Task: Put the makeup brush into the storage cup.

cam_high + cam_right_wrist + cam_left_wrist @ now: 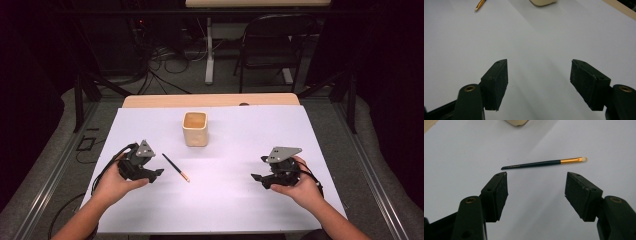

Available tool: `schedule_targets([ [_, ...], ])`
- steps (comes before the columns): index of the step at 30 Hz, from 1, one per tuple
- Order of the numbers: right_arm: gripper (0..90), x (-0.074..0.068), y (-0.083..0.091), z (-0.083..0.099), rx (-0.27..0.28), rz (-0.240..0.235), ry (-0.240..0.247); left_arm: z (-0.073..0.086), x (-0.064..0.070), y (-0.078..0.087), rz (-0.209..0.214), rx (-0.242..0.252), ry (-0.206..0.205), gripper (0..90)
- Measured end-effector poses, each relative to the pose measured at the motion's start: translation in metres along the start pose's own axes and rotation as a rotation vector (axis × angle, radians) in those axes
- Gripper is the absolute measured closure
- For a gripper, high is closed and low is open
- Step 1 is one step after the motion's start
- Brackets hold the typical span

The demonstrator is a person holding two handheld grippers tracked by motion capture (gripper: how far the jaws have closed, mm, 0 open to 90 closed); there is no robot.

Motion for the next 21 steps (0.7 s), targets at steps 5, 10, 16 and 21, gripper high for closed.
schedule_targets([
  [5,30.5,-0.003,-0.002,-0.004,0.005,-0.001,0.007,-0.006,-0.004,0.002,0.001,-0.038,-0.036,35.9],
  [10,30.4,-0.004,-0.002,-0.005,0.011,-0.009,-0.002,-0.009,-0.007,0.002,0.001,-0.077,-0.057,35.9],
  [16,30.3,-0.004,-0.004,-0.005,0.017,-0.011,-0.006,-0.012,-0.013,-0.003,0.015,-0.167,-0.115,37.0],
  [21,30.4,-0.005,-0.005,-0.004,0.011,-0.015,-0.01,-0.014,-0.018,-0.01,0.024,-0.222,-0.14,37.9],
])
Point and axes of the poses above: each handheld gripper's, and its own axes: y roughly backward along the jaws, z roughly out of its underside, x roughly to its right, the point moved 5 cm from there along -y, roughly forward along the jaws, and after that the axes turned 10 degrees about z, right-handed, at the moved point
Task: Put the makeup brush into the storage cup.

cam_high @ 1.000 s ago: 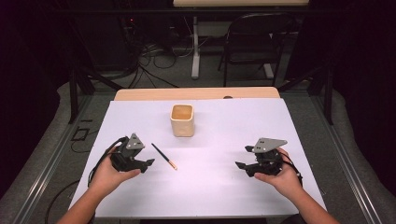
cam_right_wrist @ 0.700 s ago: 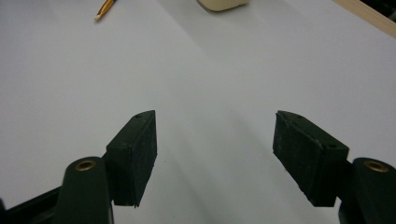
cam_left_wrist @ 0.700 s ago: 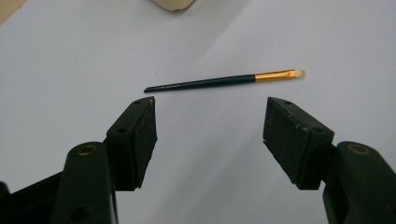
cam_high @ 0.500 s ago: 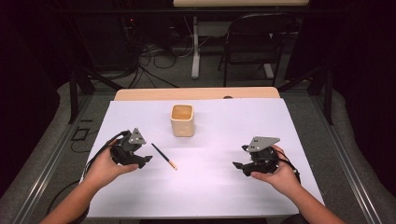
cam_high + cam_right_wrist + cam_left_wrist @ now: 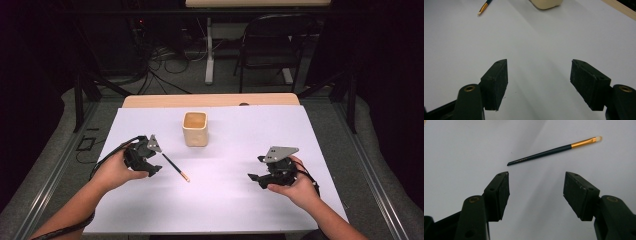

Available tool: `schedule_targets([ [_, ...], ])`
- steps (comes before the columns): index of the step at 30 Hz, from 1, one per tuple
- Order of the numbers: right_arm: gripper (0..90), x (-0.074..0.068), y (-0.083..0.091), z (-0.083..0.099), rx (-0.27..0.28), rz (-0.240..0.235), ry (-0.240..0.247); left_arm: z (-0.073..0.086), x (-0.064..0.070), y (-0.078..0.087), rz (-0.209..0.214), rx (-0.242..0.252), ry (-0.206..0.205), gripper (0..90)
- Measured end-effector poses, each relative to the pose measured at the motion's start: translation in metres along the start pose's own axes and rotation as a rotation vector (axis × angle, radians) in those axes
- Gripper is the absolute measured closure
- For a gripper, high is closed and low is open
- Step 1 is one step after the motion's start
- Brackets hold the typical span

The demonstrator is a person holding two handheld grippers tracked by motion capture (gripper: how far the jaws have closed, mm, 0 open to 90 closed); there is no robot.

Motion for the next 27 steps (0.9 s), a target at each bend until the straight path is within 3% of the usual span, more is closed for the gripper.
schedule_targets([
  [13,30.4,0.001,-0.002,0.003,-0.002,-0.002,-0.006,-0.005,-0.009,-0.01,0.017,-0.12,-0.051,41.7],
  [27,30.4,0.001,-0.003,0.005,-0.006,-0.004,-0.001,-0.014,-0.014,-0.013,0.025,-0.197,-0.12,39.8],
])
Point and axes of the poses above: each handheld gripper's, and its own axes: y roughly backward along the jaws, z roughly out of its underside, x roughly to its right, the point moved 5 cm from there along -y, roughly forward along the jaws, and after that the axes turned 10 degrees about z, right-handed, at the moved point
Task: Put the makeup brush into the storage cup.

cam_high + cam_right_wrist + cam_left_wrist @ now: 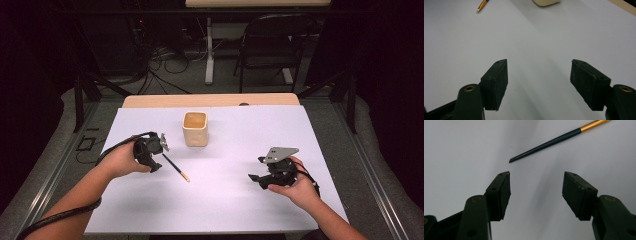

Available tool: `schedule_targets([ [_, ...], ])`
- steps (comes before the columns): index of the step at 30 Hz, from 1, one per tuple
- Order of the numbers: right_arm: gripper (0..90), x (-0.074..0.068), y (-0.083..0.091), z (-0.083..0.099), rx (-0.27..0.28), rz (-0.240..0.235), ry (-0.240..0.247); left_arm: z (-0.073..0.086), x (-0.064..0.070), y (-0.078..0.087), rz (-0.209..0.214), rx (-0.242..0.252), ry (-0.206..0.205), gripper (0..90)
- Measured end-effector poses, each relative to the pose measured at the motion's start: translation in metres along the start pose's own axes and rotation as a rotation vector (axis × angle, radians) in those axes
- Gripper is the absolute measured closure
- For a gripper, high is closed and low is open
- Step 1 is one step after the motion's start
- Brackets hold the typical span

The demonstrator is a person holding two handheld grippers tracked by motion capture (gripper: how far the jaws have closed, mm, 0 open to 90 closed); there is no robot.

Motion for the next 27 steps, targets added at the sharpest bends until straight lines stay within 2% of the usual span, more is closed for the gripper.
schedule_targets([
  [5,30.4,0.0,-0.001,0.001,-0.003,0.0,-0.002,-0.001,-0.003,-0.001,-0.017,-0.041,-0.059,40.1],
  [16,30.4,-0.002,-0.003,0.003,-0.005,-0.008,-0.005,-0.008,-0.006,-0.003,-0.009,-0.064,-0.107,40.4],
  [17,30.4,-0.002,-0.003,0.003,-0.004,-0.008,-0.004,-0.009,-0.006,-0.003,-0.012,-0.073,-0.124,40.4],
  [27,30.4,-0.001,-0.003,0.004,-0.005,-0.009,-0.006,-0.017,-0.007,-0.006,-0.019,-0.083,-0.15,40.8],
])
Point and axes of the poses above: each handheld gripper's, and its own axes: y roughly backward along the jaws, z roughly out of its underside, x roughly to its right, the point moved 5 cm from there along -y, roughly forward along the jaws, and after that the axes turned 10 degrees about z, right-handed, at the moved point
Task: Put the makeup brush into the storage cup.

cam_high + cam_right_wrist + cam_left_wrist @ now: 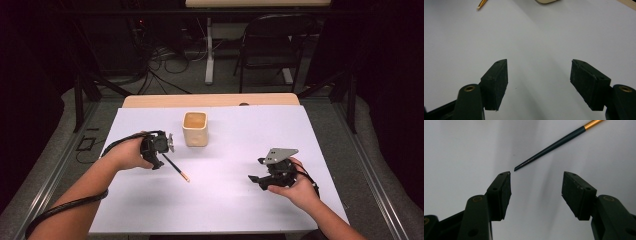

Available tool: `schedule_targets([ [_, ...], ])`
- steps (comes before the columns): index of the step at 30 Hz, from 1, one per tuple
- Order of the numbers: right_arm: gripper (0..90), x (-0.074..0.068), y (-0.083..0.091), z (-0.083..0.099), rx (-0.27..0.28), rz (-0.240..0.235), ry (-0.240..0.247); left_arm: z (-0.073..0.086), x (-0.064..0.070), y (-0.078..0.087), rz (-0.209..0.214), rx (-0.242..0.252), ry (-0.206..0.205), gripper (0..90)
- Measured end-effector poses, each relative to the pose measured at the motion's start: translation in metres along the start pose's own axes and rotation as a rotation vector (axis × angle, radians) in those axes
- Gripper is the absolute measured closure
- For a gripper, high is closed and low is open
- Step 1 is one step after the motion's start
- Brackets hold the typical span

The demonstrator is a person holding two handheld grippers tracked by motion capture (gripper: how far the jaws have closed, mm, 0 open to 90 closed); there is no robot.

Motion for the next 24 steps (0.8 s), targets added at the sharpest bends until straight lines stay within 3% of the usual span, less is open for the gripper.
schedule_targets([
  [24,30.4,-0.002,-0.003,0.003,-0.006,-0.011,-0.009,-0.014,-0.005,-0.015,0.014,-0.004,-0.086,47.1],
])
Point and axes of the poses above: each handheld gripper's, and its own axes: y roughly backward along the jaws, z roughly out of its underside, x roughly to its right, the point moved 5 cm from there along -y, roughly forward along the jaws, and after that the axes turned 10 degrees about z, right-handed, at the moved point
